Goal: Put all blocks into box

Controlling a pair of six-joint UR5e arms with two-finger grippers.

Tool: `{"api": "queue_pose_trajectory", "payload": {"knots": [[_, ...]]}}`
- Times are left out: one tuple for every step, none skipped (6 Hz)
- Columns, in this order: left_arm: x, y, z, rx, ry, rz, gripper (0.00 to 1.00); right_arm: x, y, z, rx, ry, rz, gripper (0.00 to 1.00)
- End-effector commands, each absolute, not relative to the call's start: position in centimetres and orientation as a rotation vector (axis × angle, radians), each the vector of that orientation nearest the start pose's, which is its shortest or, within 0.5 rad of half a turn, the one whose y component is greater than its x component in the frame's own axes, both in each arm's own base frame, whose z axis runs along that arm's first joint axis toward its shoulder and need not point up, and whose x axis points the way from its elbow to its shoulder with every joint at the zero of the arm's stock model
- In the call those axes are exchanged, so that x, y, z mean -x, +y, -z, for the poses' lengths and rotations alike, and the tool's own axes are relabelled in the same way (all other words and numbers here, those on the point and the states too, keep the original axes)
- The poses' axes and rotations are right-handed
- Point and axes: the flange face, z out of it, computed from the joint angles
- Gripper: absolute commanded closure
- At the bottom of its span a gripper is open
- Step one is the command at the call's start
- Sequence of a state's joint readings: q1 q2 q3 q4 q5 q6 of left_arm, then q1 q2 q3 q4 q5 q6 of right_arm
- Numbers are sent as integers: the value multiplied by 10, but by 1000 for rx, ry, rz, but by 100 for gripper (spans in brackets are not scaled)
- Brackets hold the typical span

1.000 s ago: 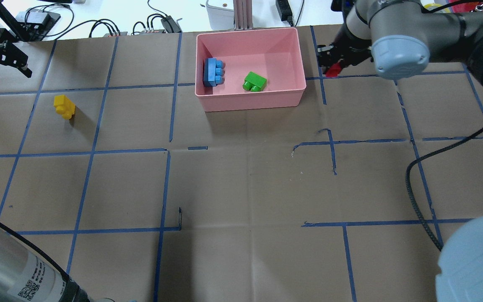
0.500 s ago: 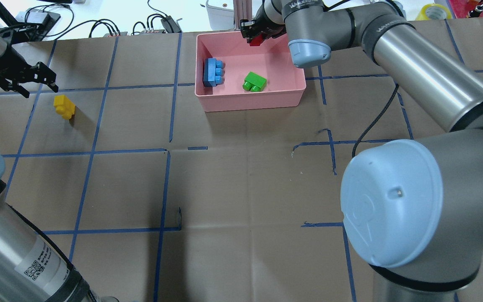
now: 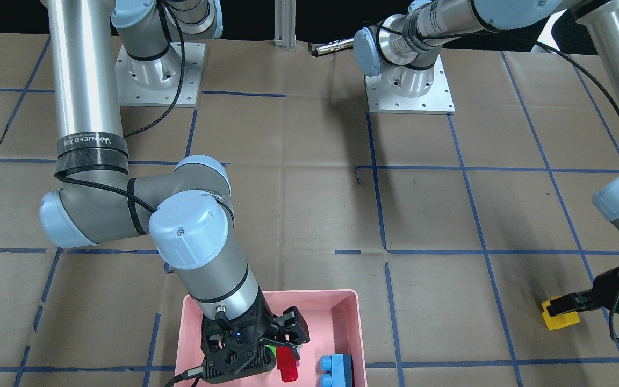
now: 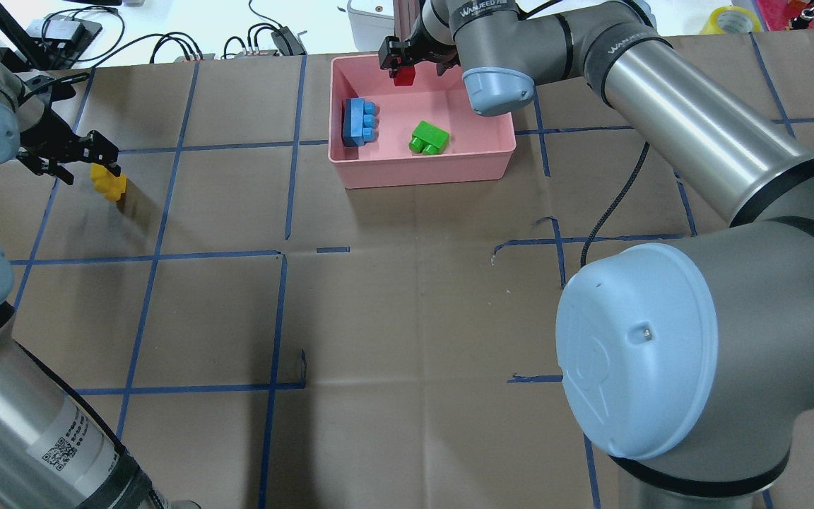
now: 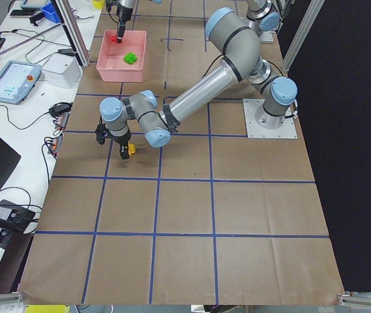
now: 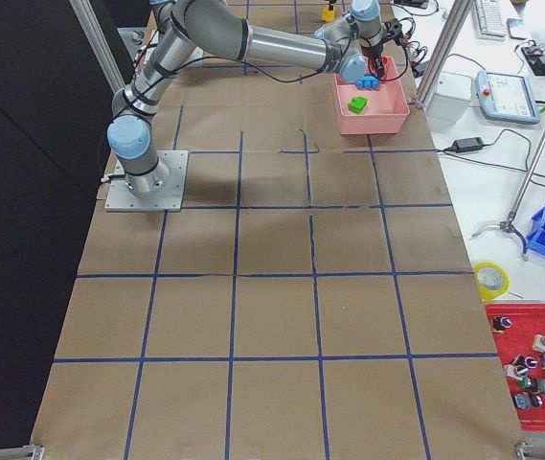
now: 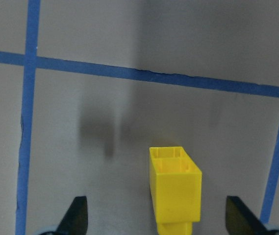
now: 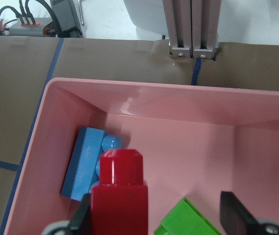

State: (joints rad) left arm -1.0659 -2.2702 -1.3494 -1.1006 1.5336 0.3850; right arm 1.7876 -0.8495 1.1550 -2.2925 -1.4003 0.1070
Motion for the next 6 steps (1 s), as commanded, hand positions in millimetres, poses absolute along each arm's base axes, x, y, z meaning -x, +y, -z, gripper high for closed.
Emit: {"api": "queue_pose_trajectory", "payload": {"knots": [[-228, -697, -197, 188, 3176, 9, 6, -299, -729, -318, 180, 2937, 446, 0], [-228, -697, -198, 188, 3177, 12, 16, -289, -727, -339, 160, 2939, 473, 0], [-228, -697, -197, 184, 3179, 11, 32, -239, -700, -387, 71, 3075, 259, 0], [-228, -697, -197, 176, 3179, 8, 50, -205, -663, -424, 99, 3156, 41, 0], [-228, -697, -199, 174, 3179, 11, 67, -190, -623, -476, 98, 3193, 91, 0], [-227, -697, -201, 162, 3179, 8, 80, -187, -573, -501, 104, 3189, 118, 0]]}}
